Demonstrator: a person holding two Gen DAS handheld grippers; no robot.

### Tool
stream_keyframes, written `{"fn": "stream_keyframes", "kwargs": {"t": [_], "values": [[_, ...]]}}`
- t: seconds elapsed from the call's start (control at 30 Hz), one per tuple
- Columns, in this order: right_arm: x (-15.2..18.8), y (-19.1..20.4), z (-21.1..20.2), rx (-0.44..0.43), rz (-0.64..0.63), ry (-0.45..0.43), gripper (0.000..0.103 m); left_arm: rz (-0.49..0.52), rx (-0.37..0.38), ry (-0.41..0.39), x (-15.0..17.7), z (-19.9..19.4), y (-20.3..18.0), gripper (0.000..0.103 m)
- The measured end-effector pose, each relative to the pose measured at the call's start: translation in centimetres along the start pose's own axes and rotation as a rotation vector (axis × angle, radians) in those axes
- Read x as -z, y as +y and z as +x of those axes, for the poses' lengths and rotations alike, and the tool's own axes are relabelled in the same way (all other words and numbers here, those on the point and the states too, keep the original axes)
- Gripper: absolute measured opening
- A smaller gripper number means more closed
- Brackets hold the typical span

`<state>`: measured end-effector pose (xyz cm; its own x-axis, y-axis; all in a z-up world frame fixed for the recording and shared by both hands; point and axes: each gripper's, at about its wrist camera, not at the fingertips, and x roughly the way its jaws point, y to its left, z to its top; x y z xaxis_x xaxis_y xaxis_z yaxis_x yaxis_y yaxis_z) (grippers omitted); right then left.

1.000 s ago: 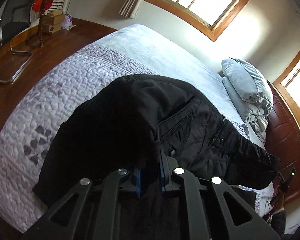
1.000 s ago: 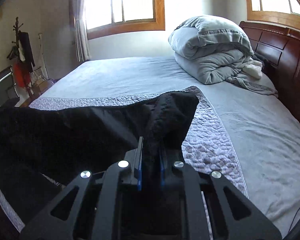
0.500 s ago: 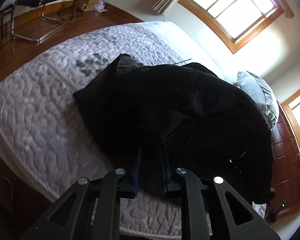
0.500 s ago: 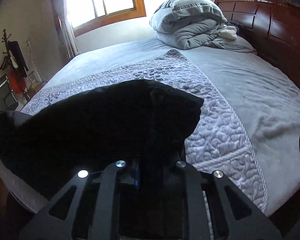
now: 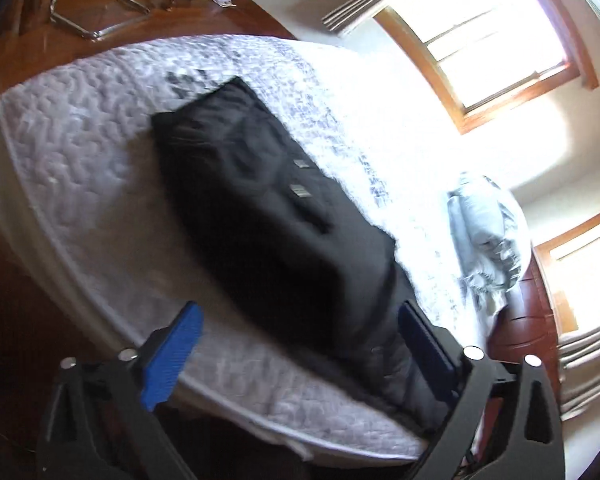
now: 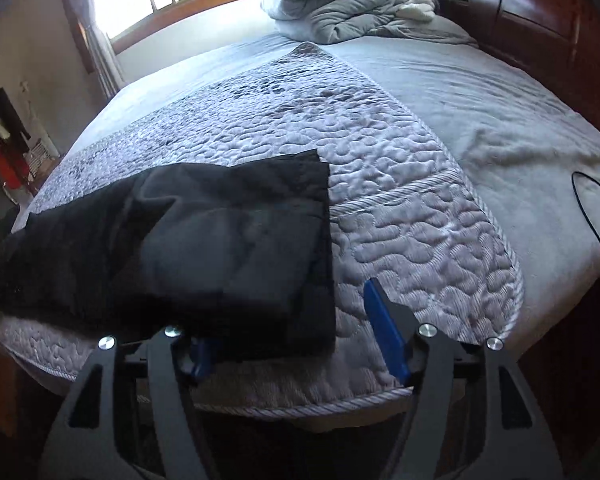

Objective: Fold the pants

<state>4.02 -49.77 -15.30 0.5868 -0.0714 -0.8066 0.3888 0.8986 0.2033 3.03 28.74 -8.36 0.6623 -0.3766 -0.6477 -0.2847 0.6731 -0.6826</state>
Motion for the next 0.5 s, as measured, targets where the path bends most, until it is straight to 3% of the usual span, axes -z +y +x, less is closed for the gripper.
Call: {"fn": "stream_keyframes", "kwargs": {"t": [0.17, 0.3, 0.43, 0.5], "values": [[0.7, 0.3, -1.7, 0.012, -0.003, -0.010, 0.066, -0.156, -0.002, -0.010, -2.4, 3.2, 0.6, 0.099], [0.8, 0.6, -2.6, 0.007, -0.001, -0.027, 0.066, -0.278, 0.001, 0.044, -4.2, 6.6, 2.5, 0.097], [0.9, 0.5, -2.8, 0.015, 0.008, -0.027, 0.067, -0.350, 0.065, 0.079, -5.4, 9.3, 4.0, 0.047], [0.9, 0.5, -2.9, 0.024, 0.010, -0.029, 0.069, -0.343, 0.052, 0.080, -5.8, 10.1, 3.9, 0.034]]}}
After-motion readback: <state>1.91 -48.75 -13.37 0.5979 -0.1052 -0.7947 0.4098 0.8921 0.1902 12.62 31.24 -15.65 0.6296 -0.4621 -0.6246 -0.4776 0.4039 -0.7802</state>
